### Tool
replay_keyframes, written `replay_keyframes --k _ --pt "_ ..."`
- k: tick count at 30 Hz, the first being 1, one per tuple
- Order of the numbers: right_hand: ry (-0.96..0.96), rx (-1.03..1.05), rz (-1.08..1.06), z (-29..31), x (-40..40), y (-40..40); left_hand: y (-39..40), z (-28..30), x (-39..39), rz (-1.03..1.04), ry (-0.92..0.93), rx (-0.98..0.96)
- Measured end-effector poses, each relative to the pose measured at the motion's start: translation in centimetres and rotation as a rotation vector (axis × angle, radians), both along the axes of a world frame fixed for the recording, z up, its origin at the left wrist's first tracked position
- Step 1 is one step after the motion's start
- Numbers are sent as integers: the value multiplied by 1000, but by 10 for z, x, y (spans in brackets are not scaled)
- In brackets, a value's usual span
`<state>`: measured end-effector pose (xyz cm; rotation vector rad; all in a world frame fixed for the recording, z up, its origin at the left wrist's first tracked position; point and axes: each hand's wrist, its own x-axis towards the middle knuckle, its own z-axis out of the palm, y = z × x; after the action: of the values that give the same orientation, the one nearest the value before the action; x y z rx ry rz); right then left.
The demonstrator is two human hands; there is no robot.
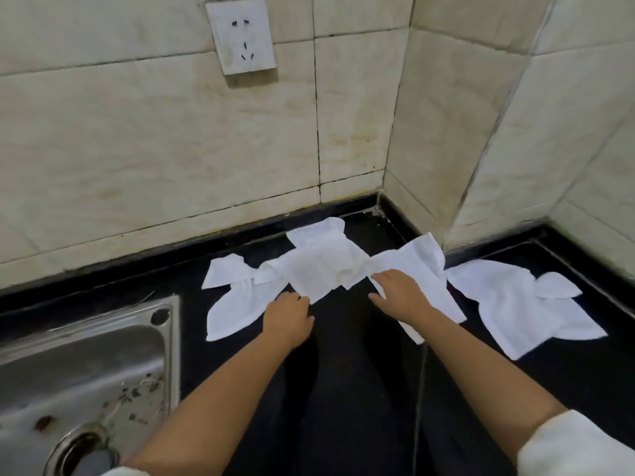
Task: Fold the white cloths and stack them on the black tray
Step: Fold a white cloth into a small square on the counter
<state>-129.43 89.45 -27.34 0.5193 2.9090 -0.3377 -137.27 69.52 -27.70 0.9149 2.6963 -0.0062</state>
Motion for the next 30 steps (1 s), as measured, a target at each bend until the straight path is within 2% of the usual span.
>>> replay_keyframes --k 5,9,13,17,21,23,26,30 --pt "82 -27 15 -34 -60 5 27 -40 -32 34 -11 50" --pt "47 43 26 -58 -90 10 41 -65 -53 9 20 60" --pt "61 122 5 -64 -106 12 46 -75 -69 -32 169 109" --pt "231 -31 -87 -51 -109 12 43 -76 -81 -37 58 217" --pt "410 -86 -84 -13 -104 16 35 -32 -94 50 33 457" --pt "520 -106 -75 11 -97 16 31 -3 -100 24 35 538" --pt "617 -54 -68 45 -72 18 23 45 -101 -105 33 606" --pt "590 109 -80 87 -17 29 34 93 -85 -314 131 612"
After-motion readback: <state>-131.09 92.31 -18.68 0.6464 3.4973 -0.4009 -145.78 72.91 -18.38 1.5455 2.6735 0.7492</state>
